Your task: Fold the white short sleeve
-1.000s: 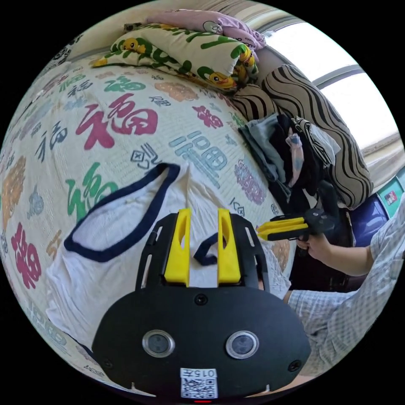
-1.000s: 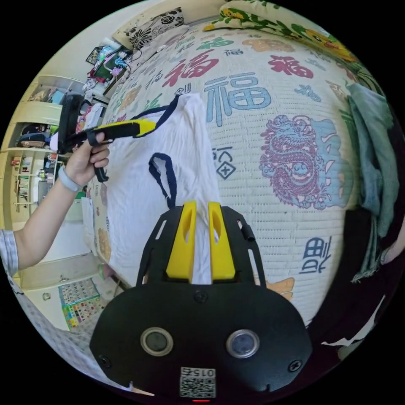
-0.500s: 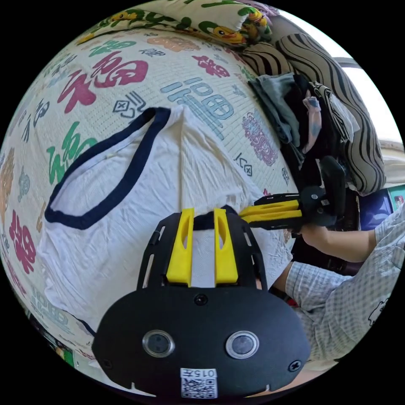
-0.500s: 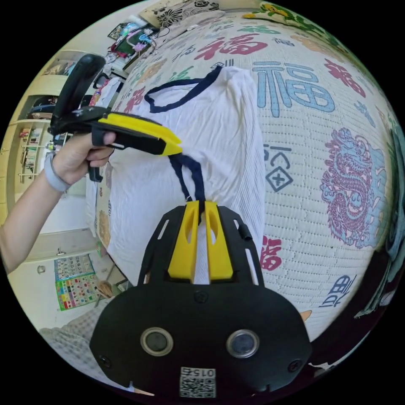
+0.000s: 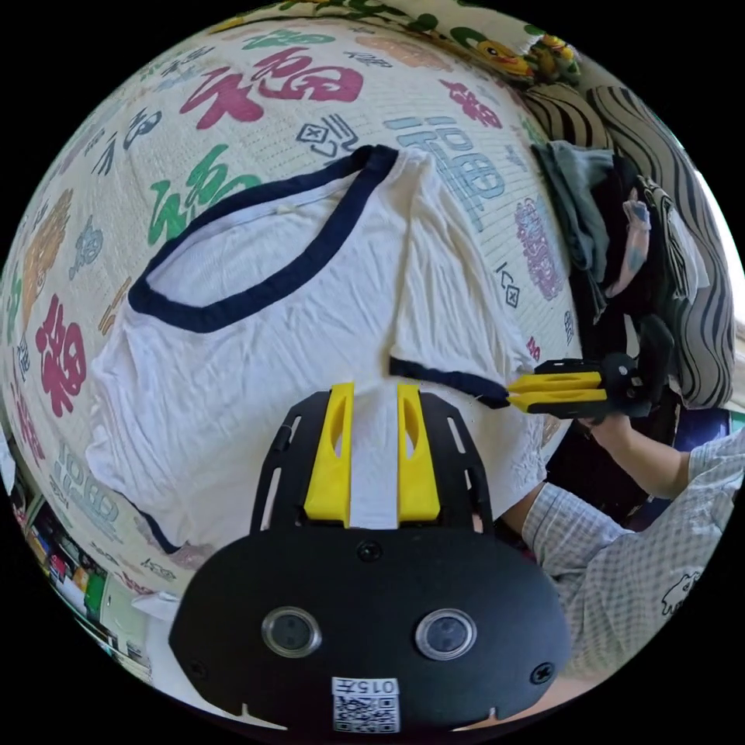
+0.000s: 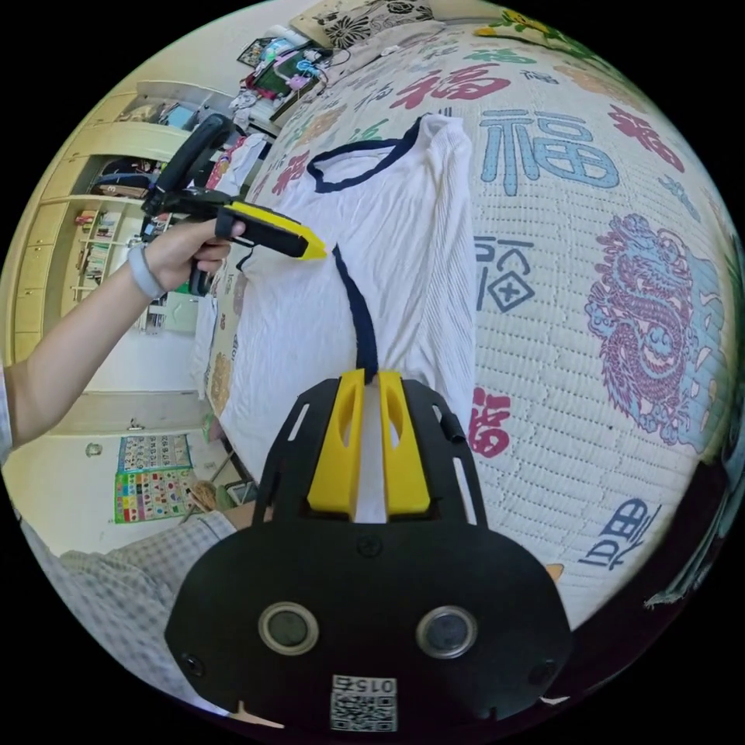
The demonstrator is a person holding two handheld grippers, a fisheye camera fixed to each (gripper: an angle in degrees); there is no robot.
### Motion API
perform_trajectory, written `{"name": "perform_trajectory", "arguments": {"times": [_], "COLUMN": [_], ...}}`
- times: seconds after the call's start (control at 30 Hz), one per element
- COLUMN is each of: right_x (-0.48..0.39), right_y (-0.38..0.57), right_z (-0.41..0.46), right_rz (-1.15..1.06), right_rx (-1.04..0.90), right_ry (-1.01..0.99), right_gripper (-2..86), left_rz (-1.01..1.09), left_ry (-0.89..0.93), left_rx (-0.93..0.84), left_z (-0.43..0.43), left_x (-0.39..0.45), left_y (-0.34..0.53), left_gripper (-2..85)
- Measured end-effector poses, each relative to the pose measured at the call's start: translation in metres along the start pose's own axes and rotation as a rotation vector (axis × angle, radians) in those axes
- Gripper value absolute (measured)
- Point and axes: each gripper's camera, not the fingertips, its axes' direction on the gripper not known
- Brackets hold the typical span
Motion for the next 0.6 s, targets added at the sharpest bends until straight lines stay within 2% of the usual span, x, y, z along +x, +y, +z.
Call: {"name": "perform_trajectory", "arguments": {"times": [0.2,0.33,0.43,0.53,0.6], "right_x": [0.018,0.014,-0.003,-0.016,-0.024], "right_y": [-0.007,-0.027,-0.041,-0.049,-0.053], "right_z": [-0.033,-0.025,-0.007,0.009,0.009], "right_rz": [0.109,0.121,0.078,0.075,0.096], "right_rx": [0.12,0.109,0.043,-0.022,-0.047], "right_ry": [0.056,0.056,0.143,0.242,0.266], "right_gripper": [5.3,4.9,1.8,-0.4,-0.8], "left_rz": [0.015,0.018,-0.025,-0.061,-0.059], "left_ry": [0.064,0.059,0.06,-0.06,-0.155], "left_rx": [0.25,0.333,0.369,0.36,0.475], "left_z": [-0.027,-0.022,-0.012,-0.004,-0.015], "left_x": [0.008,0.017,0.008,-0.005,-0.011], "left_y": [0.006,-0.012,-0.014,0.001,0.042], "left_gripper": [9.7,8.9,7.1,6.7,6.8]}}
